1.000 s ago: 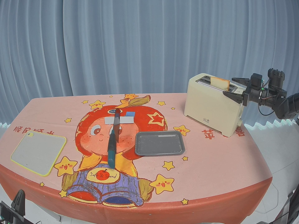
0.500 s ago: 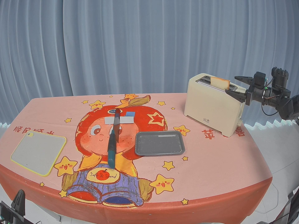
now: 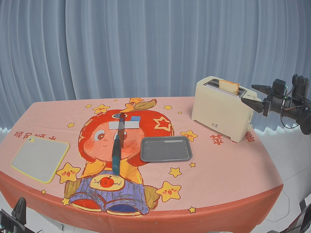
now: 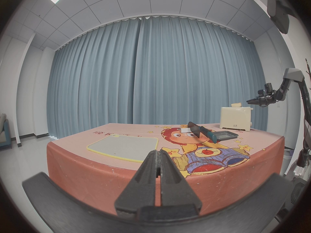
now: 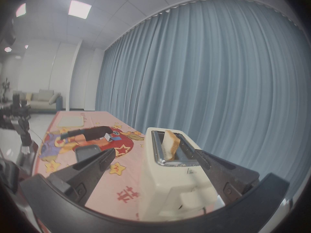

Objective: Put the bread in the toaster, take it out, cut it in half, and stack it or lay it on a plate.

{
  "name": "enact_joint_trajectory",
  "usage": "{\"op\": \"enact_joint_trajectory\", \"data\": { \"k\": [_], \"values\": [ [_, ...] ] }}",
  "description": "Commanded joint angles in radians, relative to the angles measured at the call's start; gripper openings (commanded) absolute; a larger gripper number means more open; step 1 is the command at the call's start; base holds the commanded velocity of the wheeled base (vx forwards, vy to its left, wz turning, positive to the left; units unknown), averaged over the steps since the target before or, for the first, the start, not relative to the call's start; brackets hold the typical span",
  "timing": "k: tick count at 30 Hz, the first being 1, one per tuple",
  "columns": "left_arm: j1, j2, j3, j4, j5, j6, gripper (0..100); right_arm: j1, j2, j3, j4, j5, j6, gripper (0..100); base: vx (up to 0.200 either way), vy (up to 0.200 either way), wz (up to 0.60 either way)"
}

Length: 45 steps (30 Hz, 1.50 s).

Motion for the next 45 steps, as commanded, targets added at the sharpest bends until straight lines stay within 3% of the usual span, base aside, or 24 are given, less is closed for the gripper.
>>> {"op": "enact_joint_trajectory", "data": {
  "k": [1, 5, 8, 10, 15, 26, 41, 42, 45],
  "values": [
    [0.001, -0.016, 0.018, 0.0, 0.0, 0.0, 0, 0.0, -0.155, 0.114, 0.0, -0.008, 0.102, 100, 0.0, 0.0, 0.0],
    [0.001, -0.016, 0.018, 0.0, 0.0, 0.0, 0, 0.009, -0.228, 0.155, 0.0, -0.071, 0.168, 100, 0.0, 0.0, 0.0],
    [0.001, -0.016, 0.018, 0.0, 0.0, 0.0, 0, 0.009, -0.256, 0.178, 0.0, -0.094, 0.18, 100, 0.0, 0.0, 0.0],
    [0.001, -0.016, 0.018, 0.0, 0.0, 0.0, 0, 0.001, -0.304, 0.242, 0.0, -0.129, 0.208, 100, 0.0, 0.0, 0.0],
    [0.001, -0.016, 0.018, 0.0, 0.0, 0.0, 0, -0.022, -0.316, 0.227, 0.0, -0.18, 0.235, 100, 0.0, 0.0, 0.0],
    [0.001, -0.016, 0.018, 0.0, 0.0, 0.0, 0, -0.049, -0.32, 0.275, -0.046, -0.184, 0.246, 100, 0.0, 0.0, 0.0],
    [0.001, -0.016, 0.018, 0.0, 0.0, 0.0, 0, -0.052, -0.296, 0.268, -0.058, -0.188, 0.254, 100, 0.0, 0.0, 0.0],
    [0.001, -0.016, 0.018, 0.0, 0.0, 0.0, 0, -0.052, -0.296, 0.268, -0.058, -0.189, 0.255, 0, 0.0, 0.0, 0.0],
    [0.001, -0.016, 0.018, 0.0, 0.0, 0.0, 0, -0.052, -0.285, 0.268, -0.06, -0.206, 0.254, 0, 0.0, 0.0, 0.0]
  ]
}}
